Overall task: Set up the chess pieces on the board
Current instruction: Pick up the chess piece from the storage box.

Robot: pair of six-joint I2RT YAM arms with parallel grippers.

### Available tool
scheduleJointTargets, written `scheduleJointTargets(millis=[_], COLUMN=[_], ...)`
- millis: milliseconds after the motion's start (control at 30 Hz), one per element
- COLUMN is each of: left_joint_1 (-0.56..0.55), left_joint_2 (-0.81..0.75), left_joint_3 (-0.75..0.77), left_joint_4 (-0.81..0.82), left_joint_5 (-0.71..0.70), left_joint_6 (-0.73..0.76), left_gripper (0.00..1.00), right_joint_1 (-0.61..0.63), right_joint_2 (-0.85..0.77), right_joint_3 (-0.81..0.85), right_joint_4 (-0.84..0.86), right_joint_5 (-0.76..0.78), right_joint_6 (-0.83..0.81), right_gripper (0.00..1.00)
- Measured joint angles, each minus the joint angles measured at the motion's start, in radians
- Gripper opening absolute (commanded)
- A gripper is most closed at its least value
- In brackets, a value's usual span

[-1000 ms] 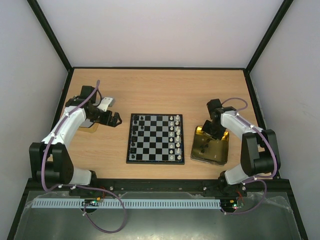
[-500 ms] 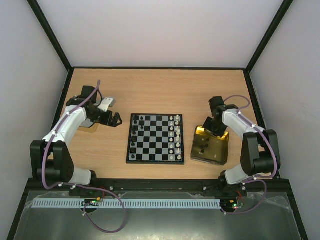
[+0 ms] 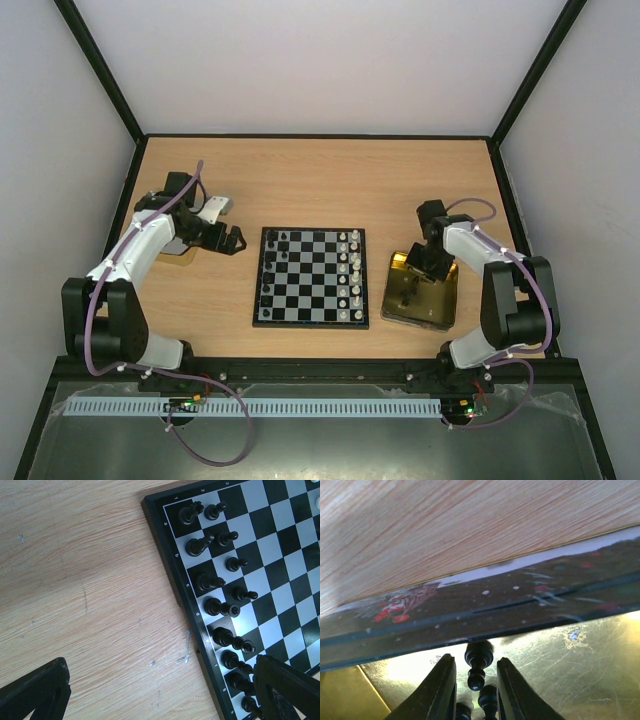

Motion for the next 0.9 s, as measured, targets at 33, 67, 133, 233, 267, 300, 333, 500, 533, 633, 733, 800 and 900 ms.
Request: scheduleJointTargets(millis=[33, 67, 133, 233, 267, 300, 333, 500, 533, 633, 733, 800, 900], left_joint_1=[0.0, 0.0, 0.0, 0.0, 0.0, 0.0, 0.0, 0.0, 0.0, 0.0, 0.0, 0.0, 0.0], left_joint_2=[0.0, 0.0, 0.0, 0.0, 0.0, 0.0, 0.0, 0.0, 0.0, 0.0, -0.001, -0.002, -0.003], left_joint_3=[0.0, 0.0, 0.0, 0.0, 0.0, -0.001, -0.003, -0.005, -0.005, -0.005, -0.005, -0.006, -0.007], left_joint_4=[0.0, 0.0, 0.0, 0.0, 0.0, 0.001, 0.002, 0.002, 0.002, 0.002, 0.002, 0.003, 0.005], left_joint_5=[0.001, 0.001, 0.002, 0.002, 0.002, 0.002, 0.002, 0.002, 0.002, 0.002, 0.001, 0.001, 0.001], left_joint_6=[0.0, 0.0, 0.0, 0.0, 0.0, 0.0, 0.0, 0.0, 0.0, 0.0, 0.0, 0.0, 0.0], left_gripper=[0.99, 0.99, 0.99, 0.99, 0.99, 0.99, 0.99, 0.99, 0.99, 0.99, 0.99, 0.99, 0.99], right_joint_1=[0.0, 0.0, 0.0, 0.0, 0.0, 0.0, 0.0, 0.0, 0.0, 0.0, 0.0, 0.0, 0.0], right_joint_2=[0.0, 0.0, 0.0, 0.0, 0.0, 0.0, 0.0, 0.0, 0.0, 0.0, 0.0, 0.0, -0.002], right_joint_3=[-0.005, -0.008, -0.009, -0.01, -0.011, -0.011, -0.012, -0.015, -0.016, -0.018, -0.019, -0.016, 0.008], right_joint_4=[0.0, 0.0, 0.0, 0.0, 0.001, 0.001, 0.002, 0.002, 0.002, 0.003, 0.003, 0.0, -0.038], right_joint_5=[-0.004, -0.006, -0.008, -0.013, -0.014, -0.015, -0.017, -0.023, -0.025, -0.029, -0.029, -0.027, -0.012], right_joint_6=[-0.002, -0.004, -0.01, -0.016, -0.018, -0.018, -0.019, -0.023, -0.023, -0.025, -0.03, -0.034, -0.04], right_gripper=[0.21, 0.21, 0.19, 0.11, 0.08, 0.06, 0.06, 0.04, 0.03, 0.02, 0.02, 0.02, 0.02])
